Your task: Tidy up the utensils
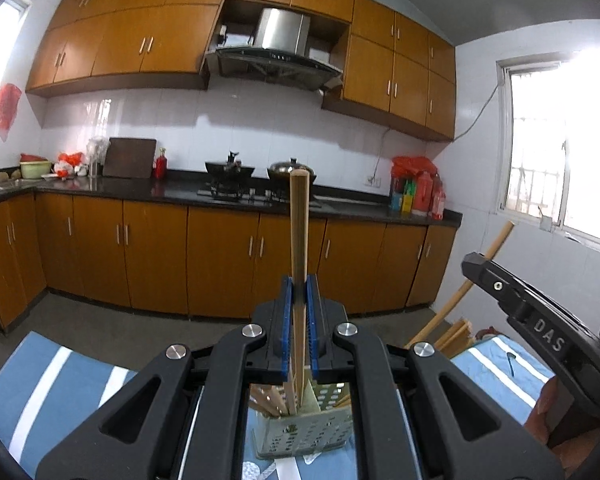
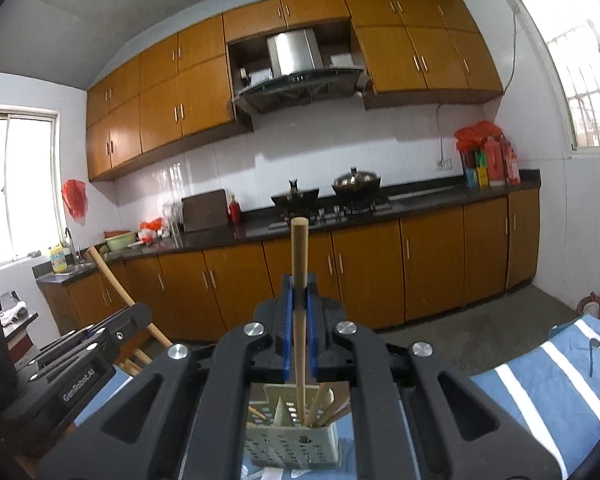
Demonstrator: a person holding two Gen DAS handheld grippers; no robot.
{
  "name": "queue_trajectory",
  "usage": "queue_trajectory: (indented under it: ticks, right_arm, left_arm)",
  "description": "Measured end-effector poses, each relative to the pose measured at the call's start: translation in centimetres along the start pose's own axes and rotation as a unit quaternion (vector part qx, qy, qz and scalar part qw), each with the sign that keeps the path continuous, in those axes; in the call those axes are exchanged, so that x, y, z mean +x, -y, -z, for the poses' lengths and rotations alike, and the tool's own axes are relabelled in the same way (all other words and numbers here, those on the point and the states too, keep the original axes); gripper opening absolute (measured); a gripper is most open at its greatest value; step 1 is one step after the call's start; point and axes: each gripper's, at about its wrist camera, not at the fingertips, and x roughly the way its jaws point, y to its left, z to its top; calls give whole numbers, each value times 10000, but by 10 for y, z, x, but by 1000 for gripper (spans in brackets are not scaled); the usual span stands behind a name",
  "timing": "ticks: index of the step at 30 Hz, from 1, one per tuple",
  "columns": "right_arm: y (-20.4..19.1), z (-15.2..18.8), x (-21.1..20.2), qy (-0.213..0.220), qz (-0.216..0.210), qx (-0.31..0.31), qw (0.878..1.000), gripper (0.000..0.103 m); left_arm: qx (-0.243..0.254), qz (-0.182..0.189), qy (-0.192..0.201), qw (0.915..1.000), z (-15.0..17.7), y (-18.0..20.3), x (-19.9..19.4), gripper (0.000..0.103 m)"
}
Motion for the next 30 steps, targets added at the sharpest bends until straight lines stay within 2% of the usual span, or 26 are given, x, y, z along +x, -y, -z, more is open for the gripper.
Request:
queue_trajectory:
  ticks: [5,6,7,8,9,10,15,18,24,27,29,30]
  right_arm:
    - [-2,9,7,-187,-42,11,9998,9]
    - [-3,9,6,-166,-20,12,9999,12]
    - [-2,10,4,-160,-14,11,9999,21]
    - [-2,9,3,-154,-6,15,9999,27]
    - [-2,8,1,-131,6,24,9999,28]
    - [-3,8,-1,-115,12,25,9999,28]
    - [-3,4,-16,-59,62,-41,10000,29]
    - [-5,4,-28,-15,124,-101,9999,38]
    - [-6,6,-54,-63,297,-192,9994,56]
    - [-7,8,-67,-133,389,-209,9989,69]
    - [-9,11,-77,-189,435,-230,9986,86]
    - [-11,14,-84,-211,445,-242,9985,90]
  left_arm:
    - [-113,55,-123,9998,0,-4,3,8]
    - [-152,77,-117,9998,0,-5,2,8]
    - [-174,92,-117,9997,-2,-6,1,10]
    - [-189,88,-108,9997,-4,-7,0,18]
    - [-195,68,-89,9997,-6,-7,-3,25]
    - [-203,36,-53,9998,-7,-8,-7,40]
    - [-238,-45,50,9997,-15,-10,-18,44]
    - [-209,-163,120,9996,-20,-14,-30,46]
    - [-114,-505,184,9985,-20,-24,-55,62]
    - [-65,-655,152,9977,-15,-27,-70,72]
    - [-23,-733,139,9972,-11,-28,-82,82]
    - [17,-762,134,9970,-8,-27,-88,88]
